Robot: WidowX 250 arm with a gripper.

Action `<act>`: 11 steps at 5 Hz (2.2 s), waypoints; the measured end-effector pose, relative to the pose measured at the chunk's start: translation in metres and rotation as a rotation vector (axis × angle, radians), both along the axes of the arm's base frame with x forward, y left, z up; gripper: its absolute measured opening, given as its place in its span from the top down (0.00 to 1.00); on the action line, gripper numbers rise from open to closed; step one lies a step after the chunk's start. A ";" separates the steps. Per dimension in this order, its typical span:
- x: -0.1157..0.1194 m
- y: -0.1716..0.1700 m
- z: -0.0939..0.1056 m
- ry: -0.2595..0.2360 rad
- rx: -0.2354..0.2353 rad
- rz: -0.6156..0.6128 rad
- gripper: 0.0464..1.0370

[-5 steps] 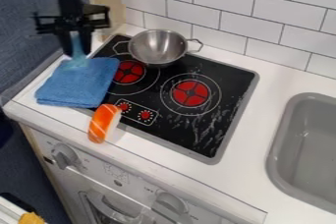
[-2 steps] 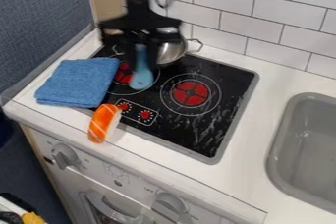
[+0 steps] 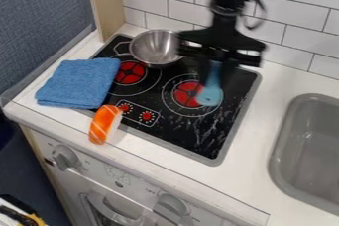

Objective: Moved the blue brush on the right side

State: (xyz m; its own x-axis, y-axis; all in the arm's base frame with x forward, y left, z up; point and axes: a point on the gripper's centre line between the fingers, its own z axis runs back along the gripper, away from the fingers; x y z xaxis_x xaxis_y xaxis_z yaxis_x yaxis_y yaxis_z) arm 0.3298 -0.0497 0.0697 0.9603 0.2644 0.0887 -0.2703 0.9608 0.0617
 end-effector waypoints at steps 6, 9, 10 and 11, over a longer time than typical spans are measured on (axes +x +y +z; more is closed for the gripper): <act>0.051 -0.047 -0.051 -0.072 -0.068 0.019 0.67; 0.049 -0.053 -0.051 -0.023 -0.087 -0.024 0.03; 0.044 -0.051 -0.043 -0.002 -0.084 -0.014 0.04; 0.039 -0.039 -0.024 0.031 -0.058 -0.009 0.04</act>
